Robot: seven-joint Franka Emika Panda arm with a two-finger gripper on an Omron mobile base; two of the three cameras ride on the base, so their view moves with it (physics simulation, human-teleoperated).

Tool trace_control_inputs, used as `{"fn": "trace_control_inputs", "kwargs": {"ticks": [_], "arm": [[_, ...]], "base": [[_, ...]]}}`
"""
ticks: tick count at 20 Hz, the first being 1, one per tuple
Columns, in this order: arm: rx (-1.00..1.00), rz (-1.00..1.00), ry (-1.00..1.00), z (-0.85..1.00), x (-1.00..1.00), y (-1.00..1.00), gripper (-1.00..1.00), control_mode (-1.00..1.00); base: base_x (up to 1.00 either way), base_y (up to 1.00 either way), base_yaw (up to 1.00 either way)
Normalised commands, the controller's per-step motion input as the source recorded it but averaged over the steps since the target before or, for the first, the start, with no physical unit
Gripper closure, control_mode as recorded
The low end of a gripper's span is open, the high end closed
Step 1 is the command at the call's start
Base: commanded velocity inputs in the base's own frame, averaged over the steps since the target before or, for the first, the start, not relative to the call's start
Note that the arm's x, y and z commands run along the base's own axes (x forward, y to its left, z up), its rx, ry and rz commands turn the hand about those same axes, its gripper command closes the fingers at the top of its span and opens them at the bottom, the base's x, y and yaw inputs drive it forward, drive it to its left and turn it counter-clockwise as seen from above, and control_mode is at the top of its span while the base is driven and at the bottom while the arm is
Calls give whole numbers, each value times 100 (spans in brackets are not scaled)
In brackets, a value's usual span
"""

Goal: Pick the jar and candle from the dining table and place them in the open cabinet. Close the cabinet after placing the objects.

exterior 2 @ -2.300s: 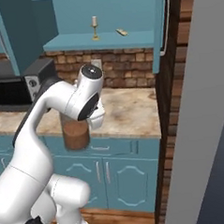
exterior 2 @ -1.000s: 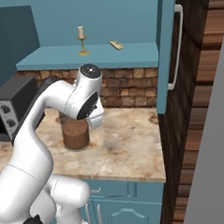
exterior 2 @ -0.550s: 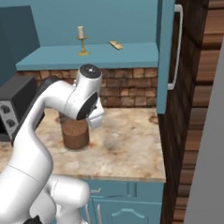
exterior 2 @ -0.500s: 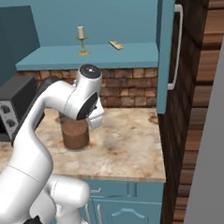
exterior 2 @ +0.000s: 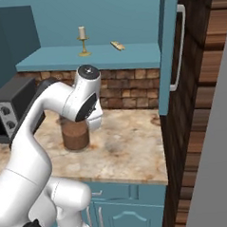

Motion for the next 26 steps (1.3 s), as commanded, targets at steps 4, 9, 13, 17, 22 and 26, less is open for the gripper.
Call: {"fn": "trace_control_inputs", "kwargs": {"ticks": [4,9,13,17,22,26], "arm": [[2,-9,0,71,0,1,100,-100],[-2,-3,4,86,0,4,100,-100],[-5,-2,-3,71,0,3,100,-100],[-10,-4,-4,71,1,10,100,-100],[-4,-8,-5,77,0,28,100,-100],[0,-6,-2,81,0,24,100,-100]], "base": [[0,0,0],[0,0,0],[0,0,0],[0,0,0],[0,0,0],[0,0,0]]}}
